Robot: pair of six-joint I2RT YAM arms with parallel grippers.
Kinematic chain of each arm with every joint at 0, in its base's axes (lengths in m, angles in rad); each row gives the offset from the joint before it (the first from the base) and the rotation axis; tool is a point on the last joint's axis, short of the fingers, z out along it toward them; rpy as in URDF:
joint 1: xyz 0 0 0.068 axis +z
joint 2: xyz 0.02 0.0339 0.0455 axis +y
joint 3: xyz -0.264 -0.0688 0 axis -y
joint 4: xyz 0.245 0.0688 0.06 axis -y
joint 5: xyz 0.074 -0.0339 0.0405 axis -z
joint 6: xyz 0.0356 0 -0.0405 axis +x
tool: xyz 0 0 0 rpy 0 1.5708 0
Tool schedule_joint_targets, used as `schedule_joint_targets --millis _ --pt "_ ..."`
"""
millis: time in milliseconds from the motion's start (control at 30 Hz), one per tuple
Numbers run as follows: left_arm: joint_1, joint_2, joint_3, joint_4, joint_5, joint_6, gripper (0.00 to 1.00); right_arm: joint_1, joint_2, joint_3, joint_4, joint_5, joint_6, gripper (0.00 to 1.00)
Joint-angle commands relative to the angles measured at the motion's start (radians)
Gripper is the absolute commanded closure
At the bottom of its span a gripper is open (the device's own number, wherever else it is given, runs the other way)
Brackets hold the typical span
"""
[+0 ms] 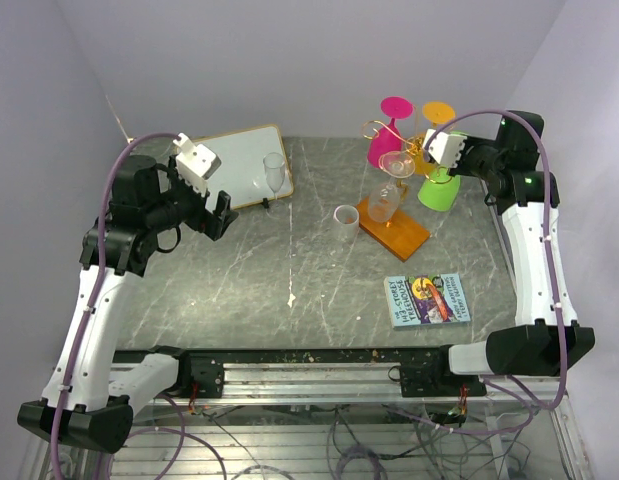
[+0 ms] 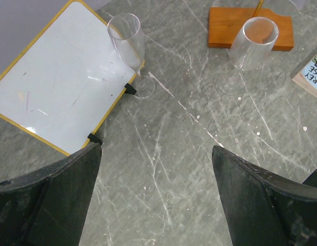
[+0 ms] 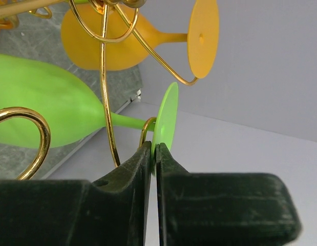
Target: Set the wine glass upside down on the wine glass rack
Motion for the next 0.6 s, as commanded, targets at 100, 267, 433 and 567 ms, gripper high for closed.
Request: schedule_joint_targets --millis 100,267,433,567 --pt "0.011 -0.012 -0.008 0.029 0.014 0.010 0.00 0.005 -0.019 -0.003 -0.030 -0.034 0.016 0.85" --pt "0.011 -0.018 -0.018 0.031 0.014 0.013 0.00 0.004 -0.021 0.001 -0.034 -0.056 0.031 0.77" --pt "0.012 -0.022 -0.028 0.033 0.010 0.021 0.00 0.005 -0.023 0.010 -0.047 -0.081 0.042 0.67" --pt "0.011 -0.023 -0.036 0.038 0.013 0.021 0.00 0.004 -0.024 0.019 -0.055 -0.094 0.052 0.65"
